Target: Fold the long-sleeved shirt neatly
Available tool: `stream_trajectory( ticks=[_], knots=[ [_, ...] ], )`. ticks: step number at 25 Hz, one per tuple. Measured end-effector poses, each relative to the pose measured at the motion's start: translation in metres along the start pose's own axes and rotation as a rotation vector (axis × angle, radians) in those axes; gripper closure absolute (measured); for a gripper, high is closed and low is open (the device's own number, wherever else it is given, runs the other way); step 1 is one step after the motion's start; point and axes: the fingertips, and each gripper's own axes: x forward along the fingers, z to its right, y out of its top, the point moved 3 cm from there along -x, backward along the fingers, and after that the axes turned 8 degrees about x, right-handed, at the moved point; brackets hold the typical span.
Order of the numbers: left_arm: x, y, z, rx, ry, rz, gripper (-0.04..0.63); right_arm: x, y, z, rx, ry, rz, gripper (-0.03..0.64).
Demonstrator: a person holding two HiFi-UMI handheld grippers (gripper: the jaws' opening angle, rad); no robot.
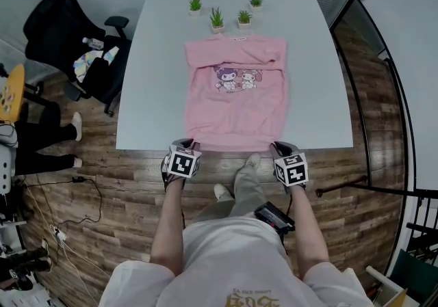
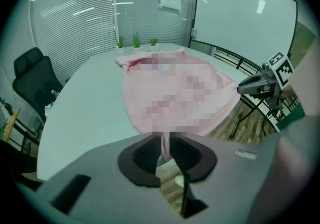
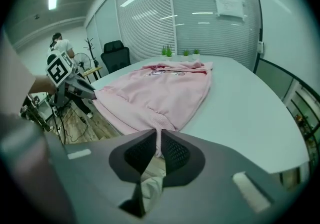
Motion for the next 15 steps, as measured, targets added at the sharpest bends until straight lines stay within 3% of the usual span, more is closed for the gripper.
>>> stream_trajectory(
  ticks=[4,15],
  knots=[
    [-0.010,0.003,0.000,-0.026,-0.002,-0.003,0.541,-0.010,0.003,0.002,0.068,0.020,0.033,0.575],
    [-0.048,0.024,0.003,-0.041,-0.004,0.074,0.549,-0.047,0.034,-0.004,0.085,0.036,0.152,0.577]
  ],
)
